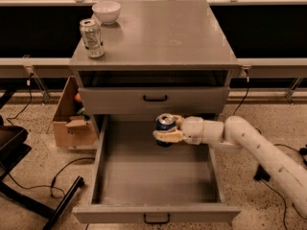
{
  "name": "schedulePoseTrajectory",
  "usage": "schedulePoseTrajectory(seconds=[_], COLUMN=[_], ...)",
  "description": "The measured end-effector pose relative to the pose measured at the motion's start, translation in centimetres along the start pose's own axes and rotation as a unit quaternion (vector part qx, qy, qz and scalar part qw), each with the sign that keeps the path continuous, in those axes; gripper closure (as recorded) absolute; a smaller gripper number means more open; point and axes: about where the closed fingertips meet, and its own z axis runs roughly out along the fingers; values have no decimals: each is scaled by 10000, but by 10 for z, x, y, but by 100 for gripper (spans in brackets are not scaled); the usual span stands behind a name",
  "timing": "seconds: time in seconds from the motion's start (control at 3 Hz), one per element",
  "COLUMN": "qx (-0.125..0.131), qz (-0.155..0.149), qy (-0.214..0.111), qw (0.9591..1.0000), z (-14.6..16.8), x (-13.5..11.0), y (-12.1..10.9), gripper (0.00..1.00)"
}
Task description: Place pepsi can into middle drawer
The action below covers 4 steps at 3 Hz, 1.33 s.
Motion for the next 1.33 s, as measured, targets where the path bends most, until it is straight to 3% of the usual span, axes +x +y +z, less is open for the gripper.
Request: schedulePoseTrajectory(seconds=[0.67,1.0,1.33], qx=[-459,-659,-742], qz=[340,312,207], qy=[90,104,161], qw=[9983,9973,9969], z=[66,91,110], x=[122,159,181], y=[8,8,8], gripper=[100,100,100])
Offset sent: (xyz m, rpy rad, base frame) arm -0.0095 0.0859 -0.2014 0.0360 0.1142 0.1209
